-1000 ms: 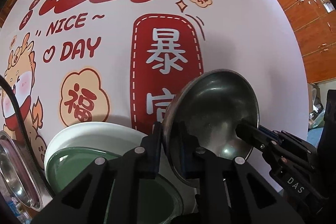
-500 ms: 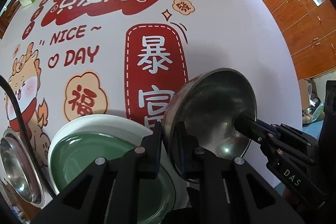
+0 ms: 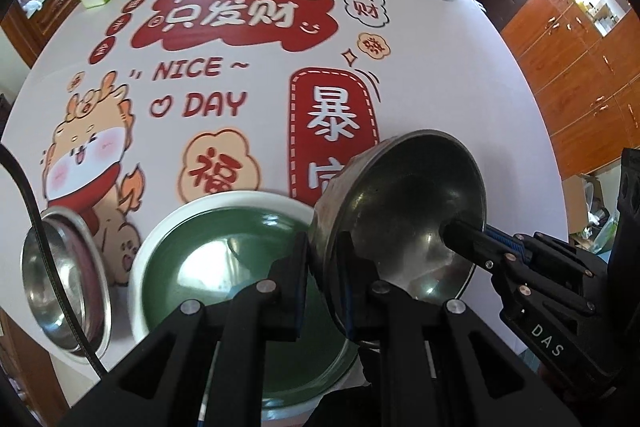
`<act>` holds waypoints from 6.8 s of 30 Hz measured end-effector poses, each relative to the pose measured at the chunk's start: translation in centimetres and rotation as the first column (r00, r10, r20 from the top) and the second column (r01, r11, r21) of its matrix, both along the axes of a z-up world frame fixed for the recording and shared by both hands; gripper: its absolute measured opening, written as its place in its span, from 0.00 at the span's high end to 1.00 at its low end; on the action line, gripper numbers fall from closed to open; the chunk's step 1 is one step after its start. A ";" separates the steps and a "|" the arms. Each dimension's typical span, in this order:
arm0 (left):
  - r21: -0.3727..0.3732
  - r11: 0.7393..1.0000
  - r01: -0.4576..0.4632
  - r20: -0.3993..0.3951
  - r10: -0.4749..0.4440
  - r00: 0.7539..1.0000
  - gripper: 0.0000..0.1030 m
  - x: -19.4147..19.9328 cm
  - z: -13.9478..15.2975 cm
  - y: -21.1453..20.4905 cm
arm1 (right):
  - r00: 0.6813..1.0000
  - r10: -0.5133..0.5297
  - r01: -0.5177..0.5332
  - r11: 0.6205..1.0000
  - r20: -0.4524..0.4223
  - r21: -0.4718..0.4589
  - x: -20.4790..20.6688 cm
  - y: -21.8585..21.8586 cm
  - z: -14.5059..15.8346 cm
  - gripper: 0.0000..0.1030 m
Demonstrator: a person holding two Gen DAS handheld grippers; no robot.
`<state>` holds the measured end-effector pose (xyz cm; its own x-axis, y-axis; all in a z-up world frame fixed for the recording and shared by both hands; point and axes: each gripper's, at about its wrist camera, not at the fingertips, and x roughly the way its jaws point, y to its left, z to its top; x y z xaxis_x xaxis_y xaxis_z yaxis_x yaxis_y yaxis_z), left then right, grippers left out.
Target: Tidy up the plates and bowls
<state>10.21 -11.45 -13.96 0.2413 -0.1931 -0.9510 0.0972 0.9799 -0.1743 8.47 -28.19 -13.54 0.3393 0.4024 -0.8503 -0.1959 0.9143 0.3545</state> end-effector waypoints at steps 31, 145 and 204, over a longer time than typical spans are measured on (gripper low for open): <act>0.018 0.997 -0.073 0.037 0.072 0.997 0.88 -3.4 3.2 16.1 | 0.998 0.046 -0.049 0.997 0.039 0.064 -2.1 15.2 3.7 0.92; -0.052 0.998 0.030 -0.276 -0.043 0.960 0.35 0.6 -8.4 30.0 | 0.832 -0.200 0.423 0.832 -0.518 0.359 -3.7 22.6 -9.1 0.51; -0.119 0.978 0.169 -0.090 -0.180 0.980 0.53 1.7 -0.4 19.5 | 0.900 -0.317 0.419 0.822 -0.301 0.386 -4.2 13.5 -1.4 0.72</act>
<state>11.95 8.08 -14.41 0.1001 -0.3291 -0.9390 0.2416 0.9235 -0.2979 4.26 -14.67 -14.96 0.3675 0.6257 -0.6881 0.2508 0.6458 0.7212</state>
